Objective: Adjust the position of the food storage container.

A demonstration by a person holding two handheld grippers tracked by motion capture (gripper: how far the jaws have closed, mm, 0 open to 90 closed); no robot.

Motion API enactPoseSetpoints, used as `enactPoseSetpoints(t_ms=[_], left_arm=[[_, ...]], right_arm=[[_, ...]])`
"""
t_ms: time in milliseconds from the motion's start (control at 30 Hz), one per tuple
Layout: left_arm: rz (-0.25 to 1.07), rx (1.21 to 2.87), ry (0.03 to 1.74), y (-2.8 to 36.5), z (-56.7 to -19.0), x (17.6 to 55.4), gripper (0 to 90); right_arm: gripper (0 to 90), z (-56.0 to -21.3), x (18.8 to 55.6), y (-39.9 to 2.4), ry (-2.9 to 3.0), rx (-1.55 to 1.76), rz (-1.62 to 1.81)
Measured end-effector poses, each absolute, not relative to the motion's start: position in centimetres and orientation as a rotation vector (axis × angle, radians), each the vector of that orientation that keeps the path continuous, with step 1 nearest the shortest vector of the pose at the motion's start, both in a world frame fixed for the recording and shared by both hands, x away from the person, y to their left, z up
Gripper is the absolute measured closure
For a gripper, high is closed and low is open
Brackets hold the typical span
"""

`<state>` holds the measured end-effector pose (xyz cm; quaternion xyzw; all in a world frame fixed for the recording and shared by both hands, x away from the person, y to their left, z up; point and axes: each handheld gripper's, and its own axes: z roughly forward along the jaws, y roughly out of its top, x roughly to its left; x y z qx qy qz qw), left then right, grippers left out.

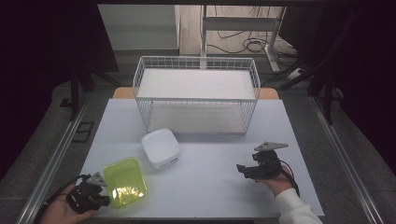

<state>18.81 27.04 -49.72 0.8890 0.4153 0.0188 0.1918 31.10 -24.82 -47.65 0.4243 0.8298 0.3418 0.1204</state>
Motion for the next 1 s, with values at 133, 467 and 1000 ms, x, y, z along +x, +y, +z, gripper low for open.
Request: enactPoseSetpoints(t_ms=[133,467,1000], left_arm=[[0.049,2.505,1.127,25.2,-49.6,18.7,89.9],[0.004,2.49,1.086,21.8,-50.0,19.0,89.9],[0.095,2.329,1.223,27.8,-45.6,21.8,90.0]], right_arm=[[19.8,-47.7,31.1,-24.9,2.424,1.239,0.996],[19.8,-47.6,31.1,-25.0,2.418,1.241,0.994],[19.8,-47.6,31.2,-25.2,2.408,1.252,0.993]])
